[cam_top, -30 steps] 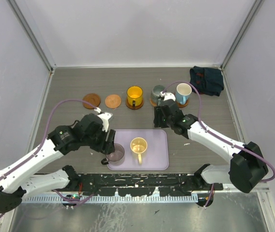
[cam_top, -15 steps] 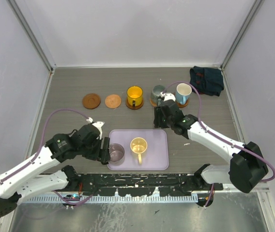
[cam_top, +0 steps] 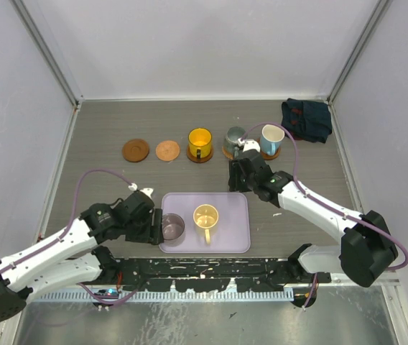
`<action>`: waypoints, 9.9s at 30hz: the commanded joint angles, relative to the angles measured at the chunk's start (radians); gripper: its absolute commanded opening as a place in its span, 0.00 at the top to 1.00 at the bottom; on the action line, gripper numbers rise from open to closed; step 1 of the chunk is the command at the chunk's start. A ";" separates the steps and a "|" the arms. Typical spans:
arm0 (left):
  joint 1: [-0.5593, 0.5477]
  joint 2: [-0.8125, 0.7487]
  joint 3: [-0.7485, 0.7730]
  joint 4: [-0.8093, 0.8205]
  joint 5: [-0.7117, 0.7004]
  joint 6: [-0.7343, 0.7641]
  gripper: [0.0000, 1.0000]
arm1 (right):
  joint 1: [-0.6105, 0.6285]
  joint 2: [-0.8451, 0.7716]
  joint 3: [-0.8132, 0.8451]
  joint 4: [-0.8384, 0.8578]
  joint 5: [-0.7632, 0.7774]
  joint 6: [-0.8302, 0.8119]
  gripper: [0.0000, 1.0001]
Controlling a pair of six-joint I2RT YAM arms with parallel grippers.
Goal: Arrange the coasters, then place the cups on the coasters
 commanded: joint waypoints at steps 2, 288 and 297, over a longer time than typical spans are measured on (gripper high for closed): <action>-0.004 -0.008 -0.012 0.071 -0.027 -0.019 0.38 | 0.005 -0.015 0.002 0.045 0.000 0.013 0.46; 0.443 0.857 0.474 0.829 -0.261 0.419 1.00 | 0.009 0.105 -0.005 0.097 0.039 0.027 0.49; 0.443 0.892 0.496 0.814 -0.244 0.420 1.00 | 0.009 0.100 -0.010 0.097 0.043 0.028 0.49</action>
